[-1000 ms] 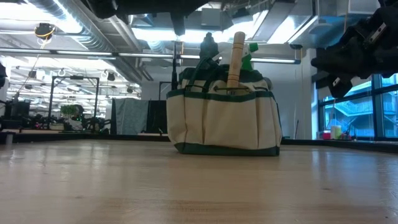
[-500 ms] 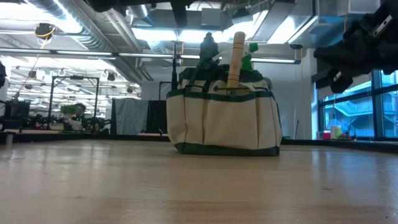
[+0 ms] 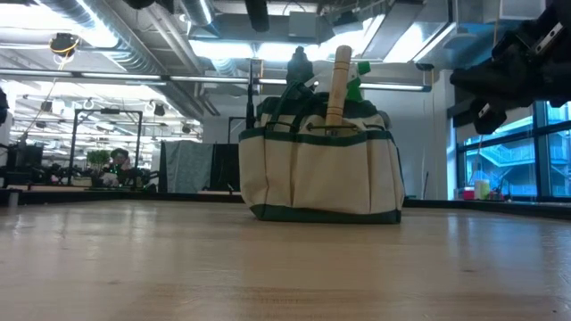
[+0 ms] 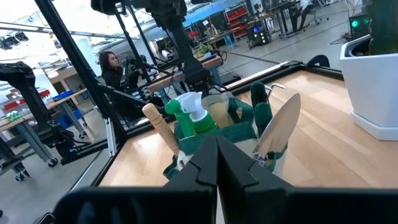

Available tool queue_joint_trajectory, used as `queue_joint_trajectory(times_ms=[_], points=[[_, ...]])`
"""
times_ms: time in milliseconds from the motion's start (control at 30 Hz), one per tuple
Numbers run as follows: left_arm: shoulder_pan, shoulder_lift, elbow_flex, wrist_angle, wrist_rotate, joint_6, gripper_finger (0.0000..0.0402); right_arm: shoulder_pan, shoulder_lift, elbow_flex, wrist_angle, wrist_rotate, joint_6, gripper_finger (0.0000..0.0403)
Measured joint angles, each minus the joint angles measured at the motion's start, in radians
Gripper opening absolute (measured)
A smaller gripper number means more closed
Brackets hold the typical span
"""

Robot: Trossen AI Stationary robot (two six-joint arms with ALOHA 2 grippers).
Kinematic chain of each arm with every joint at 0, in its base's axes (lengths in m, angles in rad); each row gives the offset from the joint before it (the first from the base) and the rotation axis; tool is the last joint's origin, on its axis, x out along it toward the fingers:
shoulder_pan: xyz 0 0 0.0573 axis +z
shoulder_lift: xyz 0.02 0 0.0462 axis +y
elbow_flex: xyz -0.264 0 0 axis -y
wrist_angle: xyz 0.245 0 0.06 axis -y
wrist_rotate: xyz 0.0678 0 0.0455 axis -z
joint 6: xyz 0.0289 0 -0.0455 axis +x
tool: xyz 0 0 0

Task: Pick & Place Garden tools in Gardening bag
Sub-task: Return to Home Position

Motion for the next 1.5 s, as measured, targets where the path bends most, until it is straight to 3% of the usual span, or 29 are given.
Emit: queue_joint_trajectory(times_ms=[100, 200, 433, 533, 967, 1300, 1500], points=[[-0.025, -0.047, 0.000, -0.055, -0.046, -0.029, 0.0001, 0.000, 0.000, 0.000, 0.000, 0.000, 0.000, 0.0000], [-0.092, -0.149, 0.000, -0.191, -0.109, 0.063, 0.0001, 0.000, 0.000, 0.000, 0.000, 0.000, 0.000, 0.0000], [-0.243, -0.483, 0.000, -0.591, -0.309, 0.181, 0.0001, 0.000, 0.000, 0.000, 0.000, 0.000, 0.000, 0.0000], [-0.290, -0.609, -0.036, -0.681, -0.325, 0.206, 0.0001, 0.000, 0.000, 0.000, 0.000, 0.000, 0.000, 0.0000], [-0.372, -1.038, -0.545, -0.461, -0.311, 0.111, 0.0001, 0.000, 0.000, 0.000, 0.000, 0.000, 0.000, 0.0000], [-0.365, -1.137, -0.808, -0.301, -0.313, 0.118, 0.0001, 0.000, 0.000, 0.000, 0.000, 0.000, 0.000, 0.0000], [-0.269, -1.160, -0.899, -0.307, -0.313, 0.052, 0.0001, 0.000, 0.000, 0.000, 0.000, 0.000, 0.000, 0.0000]])
